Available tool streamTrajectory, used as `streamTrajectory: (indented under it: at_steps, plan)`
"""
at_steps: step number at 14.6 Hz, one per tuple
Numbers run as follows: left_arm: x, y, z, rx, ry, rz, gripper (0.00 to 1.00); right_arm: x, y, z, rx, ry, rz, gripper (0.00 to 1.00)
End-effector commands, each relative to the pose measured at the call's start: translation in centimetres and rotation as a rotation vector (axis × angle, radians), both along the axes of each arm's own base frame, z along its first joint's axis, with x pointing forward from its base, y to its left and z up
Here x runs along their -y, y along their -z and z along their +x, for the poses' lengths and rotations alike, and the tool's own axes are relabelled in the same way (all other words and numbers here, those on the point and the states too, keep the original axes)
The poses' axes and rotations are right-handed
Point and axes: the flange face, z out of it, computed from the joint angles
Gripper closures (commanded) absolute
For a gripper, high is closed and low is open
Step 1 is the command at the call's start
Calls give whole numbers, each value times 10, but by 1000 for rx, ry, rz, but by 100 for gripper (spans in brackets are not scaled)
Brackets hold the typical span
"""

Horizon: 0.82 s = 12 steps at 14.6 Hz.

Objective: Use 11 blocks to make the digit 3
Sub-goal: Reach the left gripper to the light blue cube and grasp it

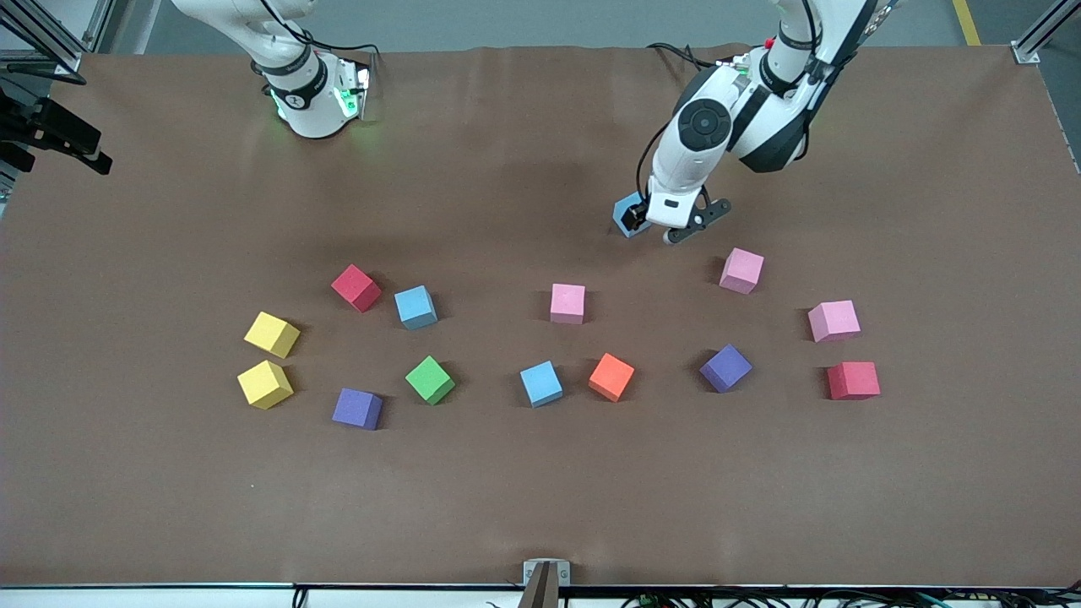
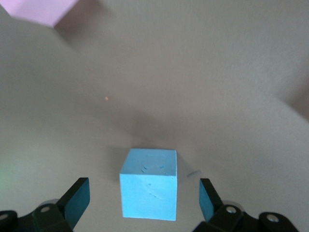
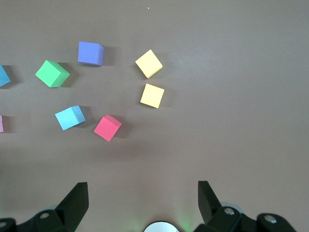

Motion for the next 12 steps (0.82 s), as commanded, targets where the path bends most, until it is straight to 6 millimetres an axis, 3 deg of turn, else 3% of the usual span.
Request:
streamTrajectory:
  at_steps: [1, 5, 8, 10, 12]
  plan:
    - [11, 25, -12, -3, -28, -46, 0, 2, 3, 5, -9, -6, -15, 0]
    - [15, 50, -23, -39, -32, -56, 0, 4, 2, 6, -1, -2, -15, 0]
    - [17, 58, -28, -60, -26, -53, 4, 6, 13, 15, -18, 7, -17, 0]
    - [18, 60, -28, -63, -18, -52, 23, 9, 27, 28, -25, 6, -21, 0]
    - [20, 60, -27, -56, 3, -50, 51, 11, 30, 39, 23, 7, -25, 0]
